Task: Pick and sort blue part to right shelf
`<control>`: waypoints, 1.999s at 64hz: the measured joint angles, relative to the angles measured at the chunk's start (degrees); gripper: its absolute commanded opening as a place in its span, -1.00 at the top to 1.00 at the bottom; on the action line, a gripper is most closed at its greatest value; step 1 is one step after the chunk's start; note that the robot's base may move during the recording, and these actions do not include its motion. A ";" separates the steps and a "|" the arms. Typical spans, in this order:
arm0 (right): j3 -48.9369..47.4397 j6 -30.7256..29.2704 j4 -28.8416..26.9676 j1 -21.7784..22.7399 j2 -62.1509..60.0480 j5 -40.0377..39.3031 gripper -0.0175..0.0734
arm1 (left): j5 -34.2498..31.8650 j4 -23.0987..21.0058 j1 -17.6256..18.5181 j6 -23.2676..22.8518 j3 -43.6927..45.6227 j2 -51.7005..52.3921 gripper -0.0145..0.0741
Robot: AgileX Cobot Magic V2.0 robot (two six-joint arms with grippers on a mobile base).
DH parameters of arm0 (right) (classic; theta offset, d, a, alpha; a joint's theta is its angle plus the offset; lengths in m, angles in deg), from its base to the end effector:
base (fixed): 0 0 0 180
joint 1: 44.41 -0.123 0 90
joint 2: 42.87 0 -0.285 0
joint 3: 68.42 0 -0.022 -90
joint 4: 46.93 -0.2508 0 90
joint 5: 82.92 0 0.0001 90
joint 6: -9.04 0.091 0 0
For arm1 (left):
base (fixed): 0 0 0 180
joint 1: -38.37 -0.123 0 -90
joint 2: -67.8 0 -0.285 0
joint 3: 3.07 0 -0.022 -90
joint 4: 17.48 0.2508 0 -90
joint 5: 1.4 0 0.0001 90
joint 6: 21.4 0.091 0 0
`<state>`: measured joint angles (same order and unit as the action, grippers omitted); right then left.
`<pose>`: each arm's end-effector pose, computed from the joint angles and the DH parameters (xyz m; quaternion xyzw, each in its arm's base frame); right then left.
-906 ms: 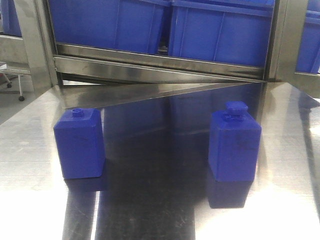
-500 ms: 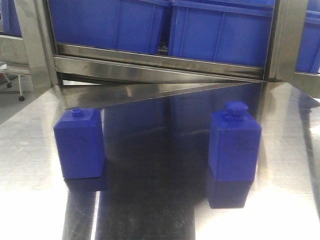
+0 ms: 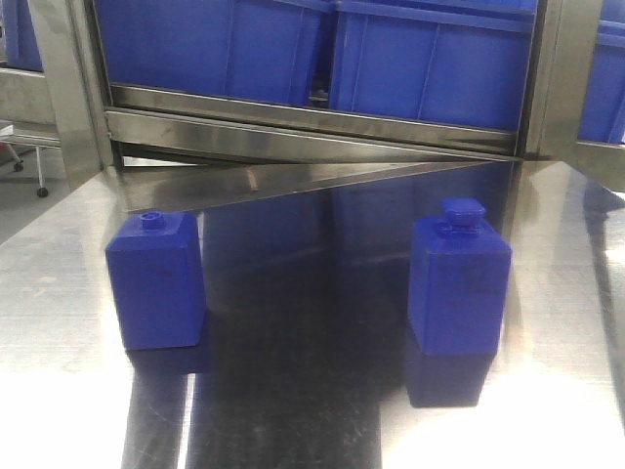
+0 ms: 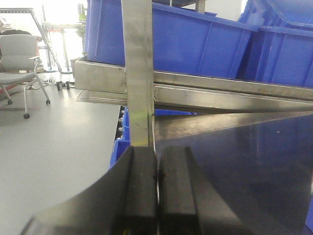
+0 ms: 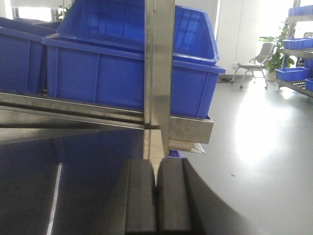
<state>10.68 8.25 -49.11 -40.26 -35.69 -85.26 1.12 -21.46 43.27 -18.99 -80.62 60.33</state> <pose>0.0564 -0.0042 0.2064 0.0329 0.6679 -0.0184 0.7433 0.0561 -0.0051 0.2076 0.0212 0.6914 -0.0418 0.7209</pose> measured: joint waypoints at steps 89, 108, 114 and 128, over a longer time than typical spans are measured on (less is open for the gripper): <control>-33.50 13.83 3.65 -10.03 39.41 36.53 0.05 | 0.00 0.00 0.00 0.00 0.00 0.00 0.39; -41.99 23.62 3.87 -19.28 53.43 45.27 -0.73 | 0.00 0.00 0.00 0.00 0.00 0.00 0.39; -46.12 27.52 4.22 -22.40 57.93 48.52 -0.73 | 0.00 0.00 0.00 0.00 0.00 0.00 0.39; -58.46 30.69 4.22 -30.20 69.69 58.25 -0.73 | 0.00 0.00 0.00 0.00 0.00 0.00 0.39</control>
<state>-47.79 38.94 -44.89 -70.47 34.00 -27.01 1.12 -21.46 43.27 -18.99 -80.62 60.33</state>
